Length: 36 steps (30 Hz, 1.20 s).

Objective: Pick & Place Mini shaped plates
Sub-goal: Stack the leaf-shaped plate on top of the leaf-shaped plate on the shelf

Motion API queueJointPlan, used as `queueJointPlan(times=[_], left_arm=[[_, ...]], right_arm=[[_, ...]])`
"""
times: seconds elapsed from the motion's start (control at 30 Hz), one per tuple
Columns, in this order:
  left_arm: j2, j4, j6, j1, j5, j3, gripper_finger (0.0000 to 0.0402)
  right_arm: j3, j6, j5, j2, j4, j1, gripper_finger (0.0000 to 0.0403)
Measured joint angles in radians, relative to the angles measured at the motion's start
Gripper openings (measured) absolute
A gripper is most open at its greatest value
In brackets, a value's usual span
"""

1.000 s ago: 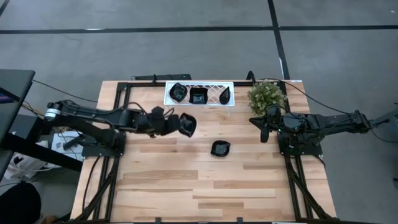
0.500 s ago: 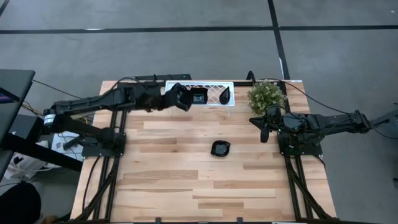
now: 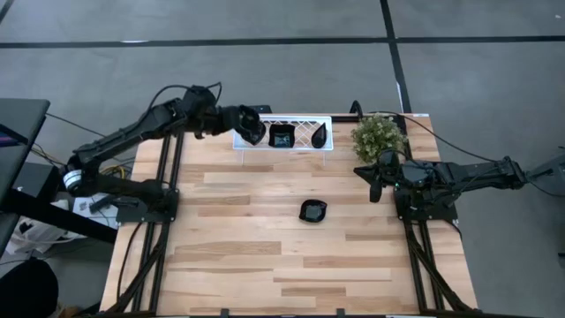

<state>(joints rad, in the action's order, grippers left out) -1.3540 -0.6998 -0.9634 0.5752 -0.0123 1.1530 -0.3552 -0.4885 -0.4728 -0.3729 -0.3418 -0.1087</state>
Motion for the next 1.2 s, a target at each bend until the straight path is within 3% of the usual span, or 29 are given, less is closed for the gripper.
queueJointPlan(times=[0.23, 0.47, 0.67, 0.83, 1.2], left_arm=[[-0.002, -0.022, 0.043, 0.039, -0.058, 0.012, 0.0003], [-0.037, -0.027, 0.094, 0.013, -0.066, 0.152, 0.0003], [-0.156, -0.138, 0.17, 0.018, -0.057, 0.316, 0.0003], [-0.289, -0.324, 0.228, 0.02, -0.045, 0.427, 0.0003], [-0.333, -0.384, 0.211, 0.022, -0.005, 0.436, 0.0003]], right_arm=[[0.0, 0.0, 0.0, 0.0, 0.0, 0.0, 0.0021], [0.0, 0.0, 0.0, 0.0, 0.0, 0.0, 0.0021], [0.0, -0.001, 0.0, 0.0, 0.0, 0.0, 0.0021], [0.0, -0.002, 0.0, 0.0, 0.0, 0.0, 0.0021], [0.0, 0.0, 0.0, 0.0, 0.0, 0.0, 0.0021]])
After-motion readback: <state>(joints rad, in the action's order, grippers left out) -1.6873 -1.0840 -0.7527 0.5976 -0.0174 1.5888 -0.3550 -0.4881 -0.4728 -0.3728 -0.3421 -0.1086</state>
